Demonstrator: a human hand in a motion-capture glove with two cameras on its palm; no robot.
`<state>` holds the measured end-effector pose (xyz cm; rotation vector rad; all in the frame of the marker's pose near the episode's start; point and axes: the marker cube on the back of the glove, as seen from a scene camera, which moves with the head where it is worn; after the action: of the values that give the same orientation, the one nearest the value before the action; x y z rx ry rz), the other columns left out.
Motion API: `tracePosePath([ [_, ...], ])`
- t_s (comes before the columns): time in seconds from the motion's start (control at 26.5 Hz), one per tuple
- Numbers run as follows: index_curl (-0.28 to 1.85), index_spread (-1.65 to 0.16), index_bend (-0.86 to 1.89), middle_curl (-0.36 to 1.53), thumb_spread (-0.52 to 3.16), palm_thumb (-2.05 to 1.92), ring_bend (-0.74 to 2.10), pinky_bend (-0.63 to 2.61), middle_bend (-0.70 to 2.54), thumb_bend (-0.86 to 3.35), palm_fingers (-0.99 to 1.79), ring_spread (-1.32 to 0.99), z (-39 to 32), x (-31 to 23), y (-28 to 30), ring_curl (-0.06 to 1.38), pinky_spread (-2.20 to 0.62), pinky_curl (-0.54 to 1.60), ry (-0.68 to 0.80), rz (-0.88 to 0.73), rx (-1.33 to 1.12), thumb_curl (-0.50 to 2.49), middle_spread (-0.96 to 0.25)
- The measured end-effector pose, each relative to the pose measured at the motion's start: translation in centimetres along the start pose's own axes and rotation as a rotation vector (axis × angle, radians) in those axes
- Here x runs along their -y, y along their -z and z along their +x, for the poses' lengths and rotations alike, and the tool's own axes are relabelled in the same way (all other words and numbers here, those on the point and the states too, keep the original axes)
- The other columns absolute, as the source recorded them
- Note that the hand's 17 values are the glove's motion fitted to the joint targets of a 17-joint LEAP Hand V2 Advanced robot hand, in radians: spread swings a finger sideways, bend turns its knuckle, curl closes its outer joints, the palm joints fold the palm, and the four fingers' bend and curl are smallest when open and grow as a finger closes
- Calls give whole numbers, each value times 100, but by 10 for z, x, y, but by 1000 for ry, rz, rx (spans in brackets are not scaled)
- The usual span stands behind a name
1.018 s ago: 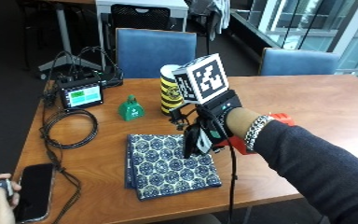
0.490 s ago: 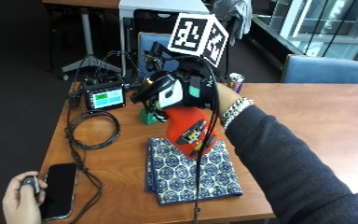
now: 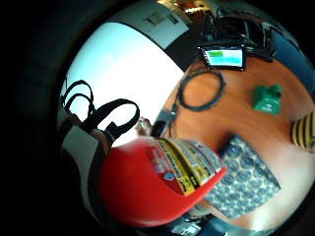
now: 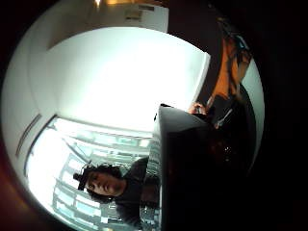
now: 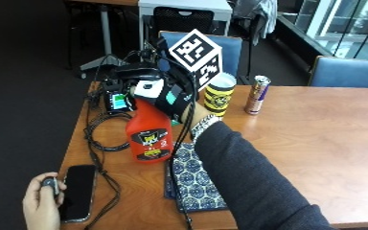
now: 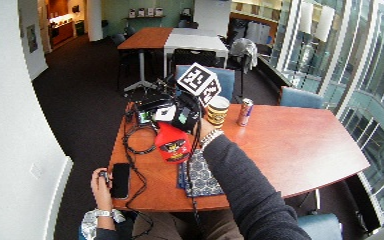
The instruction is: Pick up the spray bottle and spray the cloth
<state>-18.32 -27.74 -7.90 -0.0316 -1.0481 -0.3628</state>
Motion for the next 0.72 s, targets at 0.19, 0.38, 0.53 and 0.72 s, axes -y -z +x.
tracePosePath([
  [0.19, 61, -32, 18, 50, 27, 97, 59, 41, 56, -3, 132, -22, 21, 1, -9, 45, -29, 38, 6, 145, 106, 81, -23],
  [0.38, 62, -32, 18, 50, 27, 98, 59, 41, 56, -3, 132, -22, 30, -2, -13, 46, -30, 38, 6, 217, 128, 81, -23],
  [0.53, 62, -32, 18, 51, 27, 97, 60, 41, 57, -3, 133, -21, 23, -2, -11, 46, -31, 38, 39, 241, 115, 81, -22],
  [0.72, 62, -32, 18, 51, 28, 97, 61, 41, 58, -3, 134, -22, 12, -2, -8, 47, -31, 38, 44, 270, 89, 81, -23],
])
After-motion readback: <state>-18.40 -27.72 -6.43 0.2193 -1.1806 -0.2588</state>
